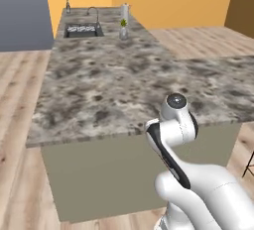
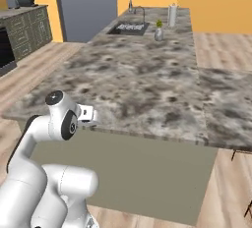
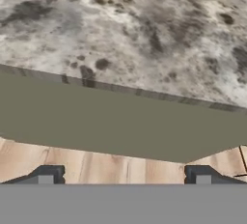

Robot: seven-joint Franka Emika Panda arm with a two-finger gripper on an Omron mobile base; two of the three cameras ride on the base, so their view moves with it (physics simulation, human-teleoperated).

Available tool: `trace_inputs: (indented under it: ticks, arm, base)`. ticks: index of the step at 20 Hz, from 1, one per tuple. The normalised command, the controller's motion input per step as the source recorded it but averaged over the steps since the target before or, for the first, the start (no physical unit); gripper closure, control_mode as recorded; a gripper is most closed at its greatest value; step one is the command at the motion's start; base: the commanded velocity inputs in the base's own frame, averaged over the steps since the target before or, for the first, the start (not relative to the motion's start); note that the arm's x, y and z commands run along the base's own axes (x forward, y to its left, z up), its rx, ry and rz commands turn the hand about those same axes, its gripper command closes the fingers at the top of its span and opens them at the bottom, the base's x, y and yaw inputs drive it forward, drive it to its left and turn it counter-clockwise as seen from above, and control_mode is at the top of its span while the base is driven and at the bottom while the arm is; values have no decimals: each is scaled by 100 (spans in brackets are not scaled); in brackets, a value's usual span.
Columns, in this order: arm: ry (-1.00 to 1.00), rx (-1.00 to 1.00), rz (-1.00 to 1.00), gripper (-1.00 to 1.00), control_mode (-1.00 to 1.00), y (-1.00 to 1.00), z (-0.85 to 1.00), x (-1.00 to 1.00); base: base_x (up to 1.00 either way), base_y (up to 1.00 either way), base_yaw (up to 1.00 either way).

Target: Place the drinks on the dining counter in a tight cluster.

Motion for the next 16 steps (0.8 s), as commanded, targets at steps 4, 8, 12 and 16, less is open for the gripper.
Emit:
trace_inputs:
  ticks: [4, 8, 12, 16]
  arm:
    - [0, 0, 0, -100, 100, 0, 0, 0]
    - [0, 0, 0, -100, 100, 0, 0, 0]
    - [0, 0, 0, -100, 100, 0, 0, 0]
    - [0, 0, 0, -100, 100, 0, 0, 0]
  base:
    - [17, 93, 0]
    - [18, 92, 0]
    - [17, 92, 0]
    - [16, 93, 0]
